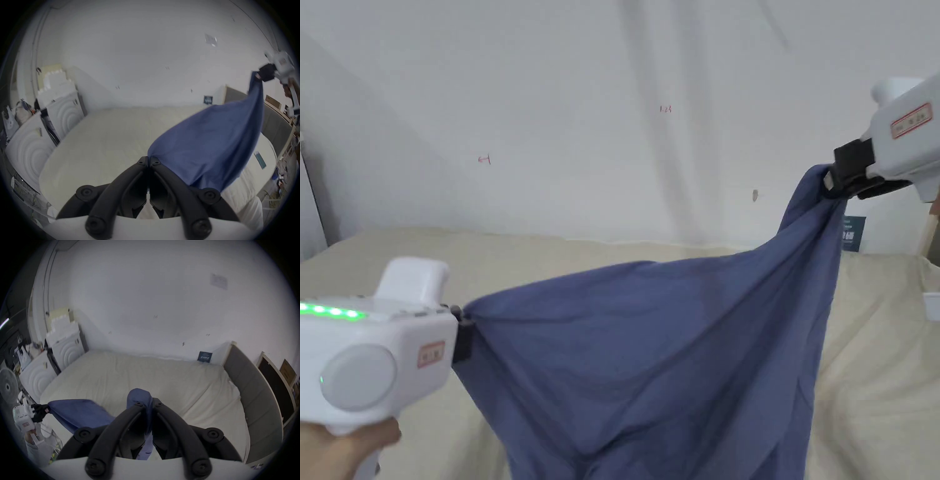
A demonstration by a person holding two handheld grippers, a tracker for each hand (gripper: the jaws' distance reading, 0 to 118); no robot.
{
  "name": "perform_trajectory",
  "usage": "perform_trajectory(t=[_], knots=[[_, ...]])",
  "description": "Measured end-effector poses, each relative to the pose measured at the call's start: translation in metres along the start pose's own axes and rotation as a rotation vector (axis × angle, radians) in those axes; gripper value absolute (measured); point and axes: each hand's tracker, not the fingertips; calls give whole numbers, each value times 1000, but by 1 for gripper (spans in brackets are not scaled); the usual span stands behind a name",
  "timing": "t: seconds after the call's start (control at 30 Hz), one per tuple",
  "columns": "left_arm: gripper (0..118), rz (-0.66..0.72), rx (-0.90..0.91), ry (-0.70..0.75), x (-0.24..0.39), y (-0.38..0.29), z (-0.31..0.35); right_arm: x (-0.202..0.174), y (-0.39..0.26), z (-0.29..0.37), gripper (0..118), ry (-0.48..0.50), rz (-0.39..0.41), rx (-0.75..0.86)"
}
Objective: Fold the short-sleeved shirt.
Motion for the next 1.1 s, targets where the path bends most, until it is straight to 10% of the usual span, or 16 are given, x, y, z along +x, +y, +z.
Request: perform_trajectory(t=[0.67, 1.1], knots=[[0, 8, 255, 143, -27, 249, 17, 13, 112, 69, 6, -12, -203, 213], [0, 7, 273, 215, -25, 355, -121, 63, 227, -79, 6, -81, -204, 225]])
